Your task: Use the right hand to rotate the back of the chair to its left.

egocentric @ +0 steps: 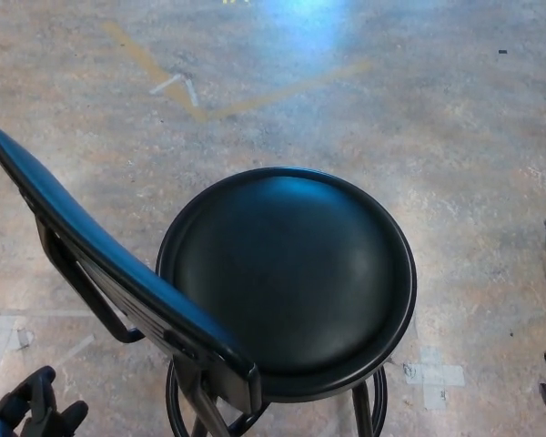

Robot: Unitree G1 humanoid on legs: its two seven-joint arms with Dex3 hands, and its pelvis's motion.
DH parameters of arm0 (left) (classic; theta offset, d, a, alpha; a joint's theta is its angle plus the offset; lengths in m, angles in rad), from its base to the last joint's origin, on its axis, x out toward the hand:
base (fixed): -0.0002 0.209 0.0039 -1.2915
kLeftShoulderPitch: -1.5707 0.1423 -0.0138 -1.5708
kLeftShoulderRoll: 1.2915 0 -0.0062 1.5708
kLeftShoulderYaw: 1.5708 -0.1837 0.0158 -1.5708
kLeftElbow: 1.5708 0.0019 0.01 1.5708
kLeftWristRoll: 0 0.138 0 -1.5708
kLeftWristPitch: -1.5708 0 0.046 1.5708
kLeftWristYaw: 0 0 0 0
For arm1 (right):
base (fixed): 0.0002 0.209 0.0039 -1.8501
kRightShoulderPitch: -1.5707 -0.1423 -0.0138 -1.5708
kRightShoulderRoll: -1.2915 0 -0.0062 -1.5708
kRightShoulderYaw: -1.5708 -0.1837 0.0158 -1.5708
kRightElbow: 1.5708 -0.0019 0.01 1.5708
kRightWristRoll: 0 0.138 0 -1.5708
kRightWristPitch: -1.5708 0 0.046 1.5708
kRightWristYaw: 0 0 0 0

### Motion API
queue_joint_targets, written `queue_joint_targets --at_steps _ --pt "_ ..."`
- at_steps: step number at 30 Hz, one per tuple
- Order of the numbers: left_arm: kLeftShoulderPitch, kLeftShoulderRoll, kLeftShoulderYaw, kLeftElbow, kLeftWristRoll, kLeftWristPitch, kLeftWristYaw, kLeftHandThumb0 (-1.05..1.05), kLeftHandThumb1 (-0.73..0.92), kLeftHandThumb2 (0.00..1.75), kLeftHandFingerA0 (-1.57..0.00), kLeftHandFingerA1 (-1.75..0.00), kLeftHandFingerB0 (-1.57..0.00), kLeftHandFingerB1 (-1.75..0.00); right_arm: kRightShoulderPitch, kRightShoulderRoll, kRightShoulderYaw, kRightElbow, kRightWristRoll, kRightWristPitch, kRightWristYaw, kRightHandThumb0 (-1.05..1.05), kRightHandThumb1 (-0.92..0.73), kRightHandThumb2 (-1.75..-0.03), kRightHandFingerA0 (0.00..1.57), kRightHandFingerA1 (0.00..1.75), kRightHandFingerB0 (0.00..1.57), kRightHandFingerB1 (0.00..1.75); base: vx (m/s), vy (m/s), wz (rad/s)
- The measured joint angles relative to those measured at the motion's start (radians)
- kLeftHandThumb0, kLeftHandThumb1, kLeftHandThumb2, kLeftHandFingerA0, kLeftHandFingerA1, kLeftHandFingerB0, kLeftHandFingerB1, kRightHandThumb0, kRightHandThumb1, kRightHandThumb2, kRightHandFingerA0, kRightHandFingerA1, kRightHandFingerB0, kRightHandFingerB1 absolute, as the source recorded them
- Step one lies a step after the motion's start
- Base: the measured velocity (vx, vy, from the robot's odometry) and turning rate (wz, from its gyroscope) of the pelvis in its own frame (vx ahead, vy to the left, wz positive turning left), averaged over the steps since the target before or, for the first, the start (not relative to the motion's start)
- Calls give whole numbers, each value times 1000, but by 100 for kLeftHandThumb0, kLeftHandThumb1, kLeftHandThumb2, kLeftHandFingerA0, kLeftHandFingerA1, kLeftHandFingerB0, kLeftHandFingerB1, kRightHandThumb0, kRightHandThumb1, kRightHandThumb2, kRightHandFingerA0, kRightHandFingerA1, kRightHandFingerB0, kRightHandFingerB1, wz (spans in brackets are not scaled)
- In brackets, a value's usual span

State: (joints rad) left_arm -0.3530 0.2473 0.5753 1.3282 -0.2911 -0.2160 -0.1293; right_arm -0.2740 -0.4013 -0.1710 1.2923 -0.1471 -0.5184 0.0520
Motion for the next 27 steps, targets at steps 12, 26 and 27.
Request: queue_joint_targets --at_steps 12,26,27 --pt "68 3 -148 17 73 26 57 -57 79 64 -51 -59 -50 -70 35 88 -4 67 2 193 -144 -105 -50 -130 10 101 11 93 0 0 0" --pt "149 2 -244 30 152 109 93 -53 76 63 -47 -55 -48 -60 105 136 -37 75 7 310 -163 -105 -47 -124 26 107 14 95 0 0 0" --pt "150 2 -245 30 154 111 94 -53 76 63 -47 -55 -48 -60 106 139 -37 75 7 314 -163 -105 -47 -124 26 107 14 95 0 0 0"
